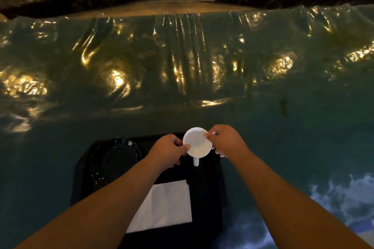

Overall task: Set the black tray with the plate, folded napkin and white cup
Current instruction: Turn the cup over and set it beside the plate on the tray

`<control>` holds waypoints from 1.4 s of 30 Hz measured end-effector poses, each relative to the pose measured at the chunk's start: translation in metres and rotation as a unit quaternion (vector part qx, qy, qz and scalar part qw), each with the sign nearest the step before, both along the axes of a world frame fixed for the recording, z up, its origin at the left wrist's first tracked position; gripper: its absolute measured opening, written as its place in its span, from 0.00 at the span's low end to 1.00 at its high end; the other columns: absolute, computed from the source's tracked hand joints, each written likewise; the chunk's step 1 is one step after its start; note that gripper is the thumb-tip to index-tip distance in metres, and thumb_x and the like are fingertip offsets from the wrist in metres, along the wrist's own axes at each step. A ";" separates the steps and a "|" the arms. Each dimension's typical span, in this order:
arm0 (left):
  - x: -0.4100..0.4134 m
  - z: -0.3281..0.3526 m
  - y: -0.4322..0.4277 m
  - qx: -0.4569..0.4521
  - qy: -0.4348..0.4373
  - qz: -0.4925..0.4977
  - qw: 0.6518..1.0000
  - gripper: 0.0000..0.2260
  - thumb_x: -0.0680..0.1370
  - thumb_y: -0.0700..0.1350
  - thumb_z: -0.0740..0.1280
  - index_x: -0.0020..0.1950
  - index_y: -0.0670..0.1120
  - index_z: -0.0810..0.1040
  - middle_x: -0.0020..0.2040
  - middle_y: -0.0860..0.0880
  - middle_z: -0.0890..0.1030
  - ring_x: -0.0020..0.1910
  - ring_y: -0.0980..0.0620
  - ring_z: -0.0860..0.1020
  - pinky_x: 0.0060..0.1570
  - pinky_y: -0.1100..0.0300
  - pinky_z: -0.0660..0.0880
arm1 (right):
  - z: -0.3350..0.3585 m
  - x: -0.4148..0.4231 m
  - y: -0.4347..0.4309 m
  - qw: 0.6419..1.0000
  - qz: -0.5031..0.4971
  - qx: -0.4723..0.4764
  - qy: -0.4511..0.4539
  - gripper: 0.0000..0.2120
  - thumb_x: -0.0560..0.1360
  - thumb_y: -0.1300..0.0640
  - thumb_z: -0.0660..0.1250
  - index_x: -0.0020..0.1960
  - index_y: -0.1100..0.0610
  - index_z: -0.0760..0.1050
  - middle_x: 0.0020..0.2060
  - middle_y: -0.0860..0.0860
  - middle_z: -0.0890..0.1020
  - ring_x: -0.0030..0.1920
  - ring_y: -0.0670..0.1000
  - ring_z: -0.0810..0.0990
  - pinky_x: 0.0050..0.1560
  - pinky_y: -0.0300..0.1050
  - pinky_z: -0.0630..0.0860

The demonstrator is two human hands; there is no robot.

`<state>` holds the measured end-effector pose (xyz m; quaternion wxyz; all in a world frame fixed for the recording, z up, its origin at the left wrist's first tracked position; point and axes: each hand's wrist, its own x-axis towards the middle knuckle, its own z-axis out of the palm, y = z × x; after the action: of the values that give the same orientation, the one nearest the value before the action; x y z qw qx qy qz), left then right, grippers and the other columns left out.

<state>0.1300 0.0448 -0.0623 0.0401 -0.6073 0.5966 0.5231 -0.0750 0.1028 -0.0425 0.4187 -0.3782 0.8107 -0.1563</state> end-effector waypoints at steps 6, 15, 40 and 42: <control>-0.001 -0.001 0.004 -0.015 -0.020 -0.008 1.000 0.11 0.76 0.58 0.75 0.48 0.53 0.78 0.36 0.54 0.86 0.29 0.55 0.84 0.40 0.49 0.86 | 0.000 0.004 -0.003 0.998 0.037 -0.008 0.059 0.08 0.80 0.45 0.67 0.44 0.47 0.79 0.38 0.49 0.82 0.38 0.53 0.82 0.38 0.49 0.81; 0.011 0.008 0.009 -0.075 0.012 -0.004 0.997 0.13 0.79 0.59 0.68 0.57 0.54 0.82 0.45 0.54 0.86 0.40 0.51 0.84 0.47 0.47 0.83 | 0.002 0.018 0.015 1.000 -0.018 -0.004 0.017 0.06 0.80 0.51 0.62 0.51 0.48 0.78 0.41 0.52 0.84 0.36 0.55 0.85 0.36 0.53 0.84; 0.061 0.015 -0.002 -0.081 -0.026 0.021 0.996 0.12 0.80 0.58 0.68 0.59 0.54 0.82 0.48 0.53 0.85 0.44 0.50 0.83 0.51 0.46 0.82 | 0.006 0.067 -0.008 1.000 0.006 0.009 -0.026 0.07 0.83 0.50 0.65 0.58 0.51 0.76 0.42 0.54 0.84 0.35 0.52 0.85 0.34 0.44 0.83; 0.064 0.015 -0.002 -0.086 -0.029 0.026 0.996 0.13 0.80 0.59 0.68 0.59 0.54 0.83 0.48 0.53 0.85 0.44 0.49 0.84 0.51 0.46 0.82 | 0.006 0.071 -0.008 1.000 0.009 0.003 -0.026 0.06 0.83 0.50 0.64 0.57 0.51 0.77 0.41 0.53 0.84 0.34 0.51 0.85 0.33 0.44 0.84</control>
<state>0.1944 0.0431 -0.0475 -0.0085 -0.6386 0.6219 0.4532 -0.0045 0.0945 -0.0367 0.4419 -0.3800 0.7968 -0.1595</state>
